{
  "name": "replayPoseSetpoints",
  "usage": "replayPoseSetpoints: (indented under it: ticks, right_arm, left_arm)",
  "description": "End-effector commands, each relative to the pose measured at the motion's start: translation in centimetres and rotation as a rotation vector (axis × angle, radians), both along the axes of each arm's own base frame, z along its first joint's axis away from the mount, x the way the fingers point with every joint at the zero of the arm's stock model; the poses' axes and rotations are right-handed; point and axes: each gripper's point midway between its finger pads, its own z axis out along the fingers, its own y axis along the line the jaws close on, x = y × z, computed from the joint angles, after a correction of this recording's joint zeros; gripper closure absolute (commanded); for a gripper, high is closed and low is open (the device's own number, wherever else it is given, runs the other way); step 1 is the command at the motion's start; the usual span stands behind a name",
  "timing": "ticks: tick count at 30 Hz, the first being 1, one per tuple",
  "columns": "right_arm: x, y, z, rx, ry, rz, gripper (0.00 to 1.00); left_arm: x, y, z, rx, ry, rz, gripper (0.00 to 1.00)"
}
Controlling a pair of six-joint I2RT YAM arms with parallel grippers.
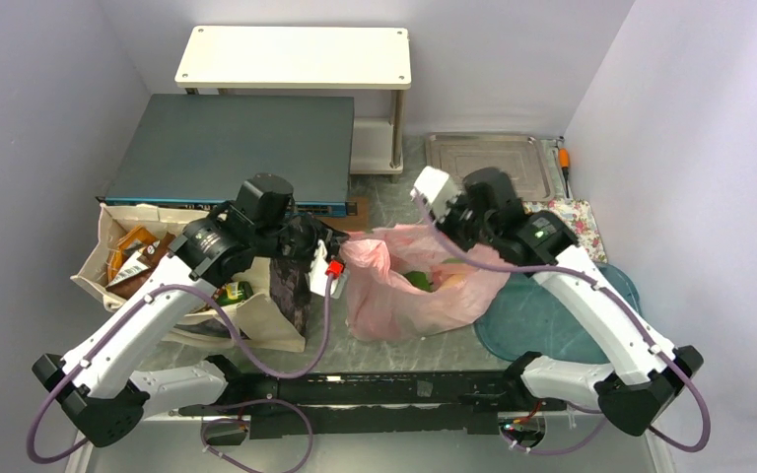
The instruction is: Untie the knot of the grocery bags and take out the mixed food
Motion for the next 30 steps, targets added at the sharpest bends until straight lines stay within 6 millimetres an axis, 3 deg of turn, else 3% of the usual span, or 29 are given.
replayPoseSetpoints:
  ticks: [1,4,6,8,11,13,15,16,18,20,24,26,30]
  right_arm:
    - [2.8,0.0,10.5,0.328,-0.175,-0.049,1.00]
    - [1.1,1.3,14.5,0.533,-0.205,0.041,1.00]
    - [-0.3,2.2,14.1,0.592,-0.174,0.096,1.00]
    - [-1.4,2.8,11.5,0.599,-0.093,0.127,1.00]
    - [-2.6,2.9,6.2,0.548,0.033,0.140,1.00]
    - [-3.4,2.5,3.1,0.501,0.059,0.160,1.00]
    - [-4.5,2.0,1.1,0.457,0.069,0.198,1.00]
    - [-4.9,1.8,0.6,0.446,0.074,0.208,1.00]
    - [-5.4,1.5,0.3,0.438,0.072,0.217,1.00]
    - [-5.5,1.5,0.6,0.441,0.059,0.218,1.00]
    - [-4.7,1.2,2.4,0.473,-0.018,0.184,1.00]
    - [-4.3,0.9,3.7,0.504,-0.081,0.157,1.00]
    - [-4.2,0.2,5.6,0.557,-0.195,0.123,1.00]
  left_arm:
    - [1.9,0.9,4.9,-0.079,-0.162,0.063,0.94]
    - [0.7,1.8,5.4,-0.068,-0.161,0.044,0.94]
    - [-1.5,2.5,3.7,-0.023,-0.106,-0.011,0.93]
    - [-4.0,3.1,0.7,0.046,-0.042,-0.087,0.92]
    - [-7.5,4.2,-5.6,0.186,0.001,-0.215,0.92]
    - [-9.9,4.3,-8.4,0.229,0.052,-0.276,0.89]
    - [-12.6,4.7,-10.4,0.277,0.129,-0.329,0.79]
    - [-13.5,4.8,-10.8,0.282,0.168,-0.336,0.64]
    - [-14.3,4.2,-10.0,0.238,0.232,-0.306,0.39]
    - [-13.7,3.2,-8.2,0.164,0.262,-0.232,0.27]
    - [-11.7,1.0,-2.6,-0.002,0.277,-0.092,0.16]
    - [-10.6,0.0,0.9,-0.097,0.302,-0.015,0.02]
    - [-8.5,-1.8,6.4,-0.262,0.327,0.094,0.01]
